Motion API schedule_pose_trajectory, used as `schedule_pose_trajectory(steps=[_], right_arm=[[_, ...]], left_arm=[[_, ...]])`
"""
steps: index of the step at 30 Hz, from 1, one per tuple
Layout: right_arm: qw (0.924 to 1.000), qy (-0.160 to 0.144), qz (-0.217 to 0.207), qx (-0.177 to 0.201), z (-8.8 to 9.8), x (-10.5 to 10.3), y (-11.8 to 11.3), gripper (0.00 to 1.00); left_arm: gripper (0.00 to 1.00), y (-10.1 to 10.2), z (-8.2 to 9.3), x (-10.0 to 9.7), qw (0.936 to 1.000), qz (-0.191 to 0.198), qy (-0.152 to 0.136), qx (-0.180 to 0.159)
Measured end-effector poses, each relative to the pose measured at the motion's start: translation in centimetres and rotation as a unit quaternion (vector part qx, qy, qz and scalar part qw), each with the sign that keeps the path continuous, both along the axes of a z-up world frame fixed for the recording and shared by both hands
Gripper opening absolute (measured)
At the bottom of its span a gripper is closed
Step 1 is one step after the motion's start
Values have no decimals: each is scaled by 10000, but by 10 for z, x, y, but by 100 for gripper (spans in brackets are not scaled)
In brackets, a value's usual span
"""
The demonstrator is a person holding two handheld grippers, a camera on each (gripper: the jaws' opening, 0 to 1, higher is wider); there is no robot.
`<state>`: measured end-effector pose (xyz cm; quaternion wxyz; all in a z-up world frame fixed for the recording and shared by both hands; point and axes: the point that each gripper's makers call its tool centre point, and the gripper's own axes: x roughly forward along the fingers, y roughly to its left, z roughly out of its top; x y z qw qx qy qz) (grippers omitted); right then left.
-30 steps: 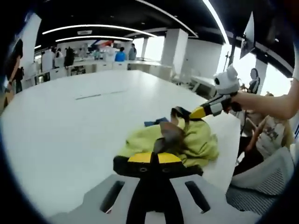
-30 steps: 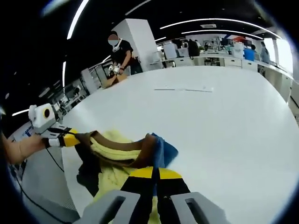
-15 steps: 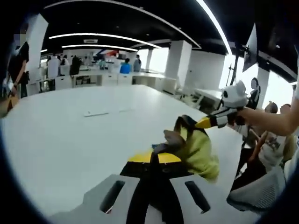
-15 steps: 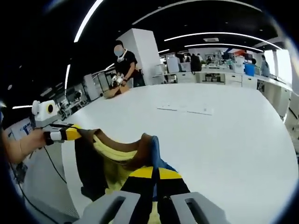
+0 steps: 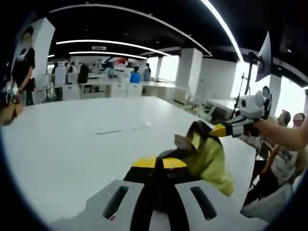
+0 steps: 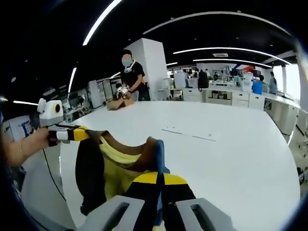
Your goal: Fold the garment on the visible template until the final outline fits inside the template.
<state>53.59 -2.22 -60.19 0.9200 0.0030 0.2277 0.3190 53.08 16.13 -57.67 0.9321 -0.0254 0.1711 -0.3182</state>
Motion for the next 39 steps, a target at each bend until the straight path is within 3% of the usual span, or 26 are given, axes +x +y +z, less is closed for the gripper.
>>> schedule_pose_trajectory(steps=[6,14,23,33,36,39], right_arm=[[9997,-194,-135,-87,10,15,0,0],[9983,-351,-453,-106,18,41,4,0],[9956,-405,-828,-143,11,75,1,0],[9937,-346,-1031,-271,-11,116,0,0],[9936,-220,-1081,-236,-22,131,-1,0],[9929,-183,-1145,-271,-32,143,-3,0]], left_arm=[[0,1,14,24,9998,73,-199,-16],[0,1,7,57,9996,204,-207,62],[0,5,1,105,9985,465,-289,0],[0,6,-31,153,9973,580,-262,369],[0,7,-42,163,9964,589,-238,558],[0,6,-50,170,9967,594,-157,539]])
